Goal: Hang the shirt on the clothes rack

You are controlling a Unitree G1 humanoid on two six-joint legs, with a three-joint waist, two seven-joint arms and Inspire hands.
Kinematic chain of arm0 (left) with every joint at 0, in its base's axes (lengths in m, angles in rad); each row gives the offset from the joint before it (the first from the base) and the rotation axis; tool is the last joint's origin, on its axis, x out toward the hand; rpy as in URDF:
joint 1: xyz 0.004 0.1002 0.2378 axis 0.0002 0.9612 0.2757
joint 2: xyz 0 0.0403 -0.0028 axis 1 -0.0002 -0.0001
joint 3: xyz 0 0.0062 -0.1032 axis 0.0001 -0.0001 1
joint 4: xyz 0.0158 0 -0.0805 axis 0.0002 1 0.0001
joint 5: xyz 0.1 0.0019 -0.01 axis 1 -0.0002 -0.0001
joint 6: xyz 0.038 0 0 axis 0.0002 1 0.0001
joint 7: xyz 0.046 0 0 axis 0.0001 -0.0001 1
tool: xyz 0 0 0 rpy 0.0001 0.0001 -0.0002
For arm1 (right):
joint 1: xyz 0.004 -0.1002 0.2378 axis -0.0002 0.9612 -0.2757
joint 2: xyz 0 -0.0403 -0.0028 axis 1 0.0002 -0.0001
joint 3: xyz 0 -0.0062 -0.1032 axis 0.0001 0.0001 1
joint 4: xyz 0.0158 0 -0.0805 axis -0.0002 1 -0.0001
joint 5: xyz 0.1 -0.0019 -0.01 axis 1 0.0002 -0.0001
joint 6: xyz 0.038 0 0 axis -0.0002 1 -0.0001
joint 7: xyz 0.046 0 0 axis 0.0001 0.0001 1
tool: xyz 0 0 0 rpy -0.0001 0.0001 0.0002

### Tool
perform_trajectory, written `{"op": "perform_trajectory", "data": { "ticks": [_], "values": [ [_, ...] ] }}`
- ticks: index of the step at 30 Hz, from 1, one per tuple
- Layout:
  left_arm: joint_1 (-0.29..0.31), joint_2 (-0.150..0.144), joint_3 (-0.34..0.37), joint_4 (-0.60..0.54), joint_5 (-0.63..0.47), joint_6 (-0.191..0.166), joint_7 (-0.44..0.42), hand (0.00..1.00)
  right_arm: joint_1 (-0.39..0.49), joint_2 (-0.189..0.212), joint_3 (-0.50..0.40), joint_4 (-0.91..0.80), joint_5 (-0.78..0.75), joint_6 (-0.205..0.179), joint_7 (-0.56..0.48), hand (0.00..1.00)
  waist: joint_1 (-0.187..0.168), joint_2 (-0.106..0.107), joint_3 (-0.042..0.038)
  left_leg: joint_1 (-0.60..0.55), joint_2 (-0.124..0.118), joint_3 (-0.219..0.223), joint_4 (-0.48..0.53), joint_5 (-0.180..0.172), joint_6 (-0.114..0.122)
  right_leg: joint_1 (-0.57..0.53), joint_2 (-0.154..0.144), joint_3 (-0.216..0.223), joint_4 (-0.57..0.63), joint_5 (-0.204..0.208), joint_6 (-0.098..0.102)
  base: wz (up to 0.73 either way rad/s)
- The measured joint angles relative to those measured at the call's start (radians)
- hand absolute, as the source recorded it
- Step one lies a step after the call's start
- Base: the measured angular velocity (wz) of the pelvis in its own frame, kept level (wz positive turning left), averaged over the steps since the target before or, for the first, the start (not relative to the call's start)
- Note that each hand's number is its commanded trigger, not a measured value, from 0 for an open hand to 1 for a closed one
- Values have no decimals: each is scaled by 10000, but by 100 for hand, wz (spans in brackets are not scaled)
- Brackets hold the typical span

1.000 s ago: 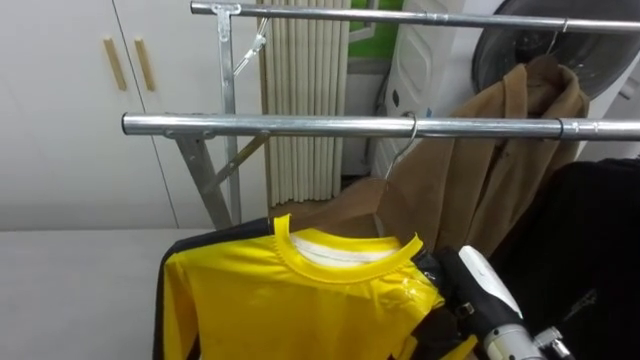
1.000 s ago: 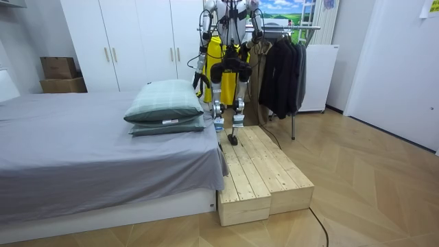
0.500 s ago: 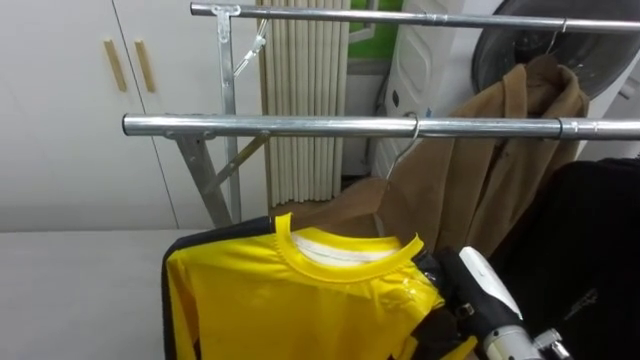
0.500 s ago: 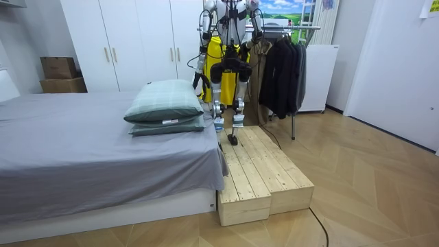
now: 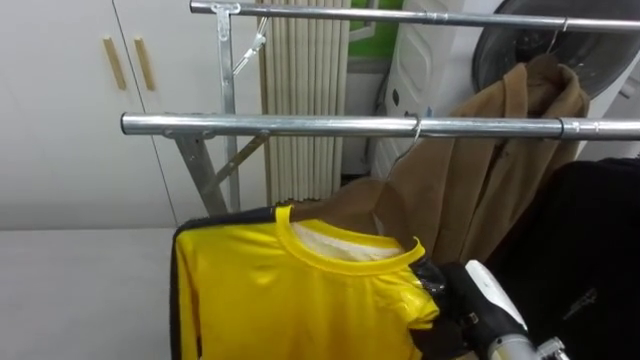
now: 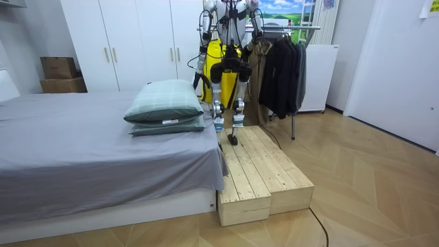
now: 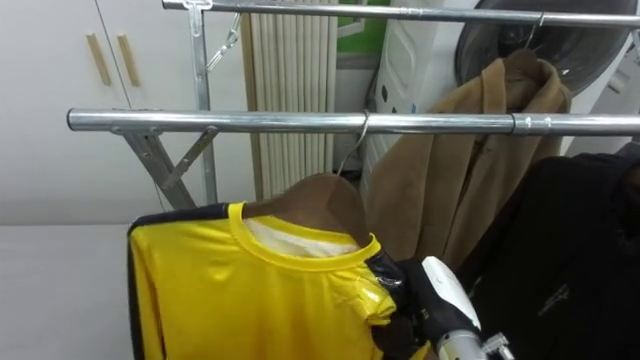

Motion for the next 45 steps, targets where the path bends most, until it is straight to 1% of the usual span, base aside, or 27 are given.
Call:
{"op": "perform_trajectory", "data": {
  "ticks": [5, 12, 38, 43, 45],
  "values": [
    [-42, 0, 2, -1, 0, 0, 0, 0, 0, 0, -12, -1, 292, 39, 112, 0, -1, -3, 1, 3, 6, -2, -2, 0, -2, -9, 6, -3, 0, -1, -32, 0],
    [-70, 0, 12, -2, -1, 1, -1, 0, 0, -1, -36, -3, 301, 108, 151, 0, -1, 0, -10, 13, 3, 0, 9, 0, -3, -14, 8, -7, -1, -1, -34, 0],
    [-93, 0, 78, -2, -6, 2, -1, 0, 0, -1, -40, -2, 298, 122, 218, 0, -1, -5, -23, 18, 1, 4, 20, 3, -5, -13, 11, 13, 0, -8, -38, 0],
    [-96, -1, 77, 4, -7, 2, 17, 0, -2, -1, -43, -21, 674, 200, 218, 0, 19, -24, -35, 19, 2, 1, 13, 3, -5, -25, 15, -5, 21, -16, -46, 0],
    [-100, 4, 86, 36, -6, -4, 15, 0, -2, 0, -46, -33, 1386, 228, 210, 0, 49, -34, -40, 24, 3, -12, 14, 3, -5, -22, 10, -19, 22, -15, -48, 0]
  ]
}}
